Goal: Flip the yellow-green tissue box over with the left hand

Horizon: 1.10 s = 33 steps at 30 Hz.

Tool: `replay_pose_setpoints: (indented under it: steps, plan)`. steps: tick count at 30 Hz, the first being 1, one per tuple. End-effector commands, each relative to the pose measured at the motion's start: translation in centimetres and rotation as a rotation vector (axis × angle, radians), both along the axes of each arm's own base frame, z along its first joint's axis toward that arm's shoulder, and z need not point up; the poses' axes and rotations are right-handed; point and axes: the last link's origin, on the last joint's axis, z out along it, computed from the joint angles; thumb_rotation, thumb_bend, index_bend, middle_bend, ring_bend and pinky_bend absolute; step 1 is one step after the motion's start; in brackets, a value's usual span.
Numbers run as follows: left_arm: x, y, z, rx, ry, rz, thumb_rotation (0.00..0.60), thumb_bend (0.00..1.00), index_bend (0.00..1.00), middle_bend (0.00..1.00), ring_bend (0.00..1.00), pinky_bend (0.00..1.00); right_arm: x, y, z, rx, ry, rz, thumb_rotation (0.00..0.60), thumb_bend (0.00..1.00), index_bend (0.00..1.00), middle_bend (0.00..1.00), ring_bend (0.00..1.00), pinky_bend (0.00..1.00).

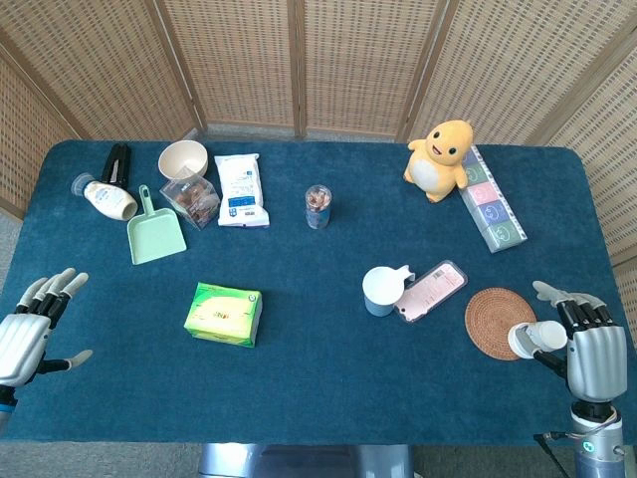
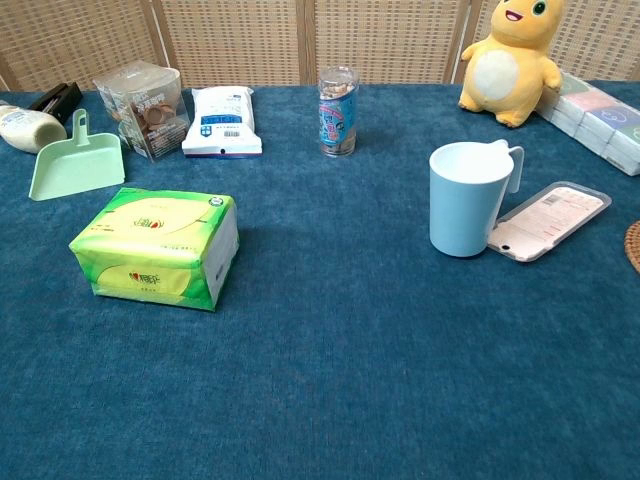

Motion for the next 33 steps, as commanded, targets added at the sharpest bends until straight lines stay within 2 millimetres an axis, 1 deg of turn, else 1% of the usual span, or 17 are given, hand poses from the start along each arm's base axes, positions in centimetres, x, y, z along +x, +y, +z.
replay_pose_setpoints:
  steps: [1,7,10,14,18,20,23,26,33]
  plan:
    - [0.0,0.0,0.0,-0.001,0.0,0.0,0.6,0.02,0.0,0.0,0.0,0.0,0.0,0.0,0.0,0.001,-0.001,-0.001,0.6,0.03,0.28,0.44,0.46,0.4]
    - [0.1,0.2,-0.2,-0.018,0.002,-0.01,0.6,0.02,0.0,0.0,0.0,0.0,0.0,0.0,0.1,0.006,-0.006,-0.006,0.6,0.04,0.28,0.43,0.45,0.38]
    - [0.3,0.6,-0.5,-0.033,0.002,-0.02,0.6,0.02,0.0,0.0,0.0,0.0,0.1,0.0,0.3,0.003,-0.009,-0.007,0.6,0.03,0.28,0.43,0.45,0.38]
    - [1.6,2.3,-1.5,-0.084,0.003,-0.063,0.6,0.02,0.01,0.0,0.0,0.0,0.0,-0.1,0.5,0.001,-0.023,-0.015,0.6,0.04,0.28,0.43,0.45,0.38]
    - [3.9,4.8,-3.5,-0.158,0.015,-0.106,0.6,0.02,0.01,0.0,0.0,0.0,-0.3,-0.2,0.6,0.007,-0.023,-0.027,0.6,0.03,0.28,0.43,0.45,0.38]
    - [5.0,5.7,-4.6,-0.193,0.017,-0.121,0.6,0.02,0.01,0.0,0.0,0.0,-0.3,-0.2,0.6,0.009,-0.029,-0.027,0.6,0.03,0.28,0.43,0.45,0.38]
    - [6.6,7.2,-6.5,-0.247,0.034,-0.139,0.6,0.02,0.01,0.0,0.0,0.0,-0.3,-0.2,0.6,0.009,-0.028,-0.027,0.6,0.03,0.28,0.43,0.45,0.38]
    - [8.7,8.6,-9.0,-0.307,0.057,-0.155,0.6,0.02,0.01,0.0,0.0,0.0,-0.5,-0.3,0.7,0.012,-0.029,-0.033,0.6,0.04,0.28,0.43,0.45,0.38]
    - [11.3,9.8,-12.6,-0.361,0.096,-0.182,0.6,0.02,0.03,0.0,0.0,0.0,-0.7,-0.3,0.9,0.012,-0.042,-0.04,0.6,0.04,0.28,0.43,0.45,0.38]
